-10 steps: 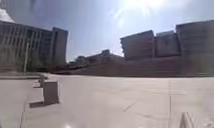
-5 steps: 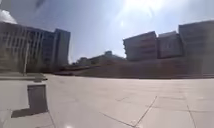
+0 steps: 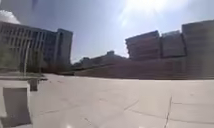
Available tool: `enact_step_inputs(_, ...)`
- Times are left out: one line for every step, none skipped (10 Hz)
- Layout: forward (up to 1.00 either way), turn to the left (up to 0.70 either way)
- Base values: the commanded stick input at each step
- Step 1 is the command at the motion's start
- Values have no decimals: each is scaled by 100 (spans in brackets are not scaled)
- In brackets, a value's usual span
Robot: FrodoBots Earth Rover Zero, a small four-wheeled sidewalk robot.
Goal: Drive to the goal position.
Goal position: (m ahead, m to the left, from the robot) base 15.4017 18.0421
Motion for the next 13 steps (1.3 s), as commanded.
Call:
enact_step_inputs(100, 7)
enact_step_inputs(100, 7)
enact_step_inputs(100, 7)
enact_step_inputs(100, 7)
enact_step_inputs(100, 7)
enact_step_inputs(100, 7)
enact_step_inputs(100, 7)
enact_step_inputs(100, 7)
enact_step_inputs(100, 7)
enact_step_inputs(100, 7)
enact_step_inputs(100, 27)
enact_step_inputs(100, 47)
enact_step_inputs(100, 47)
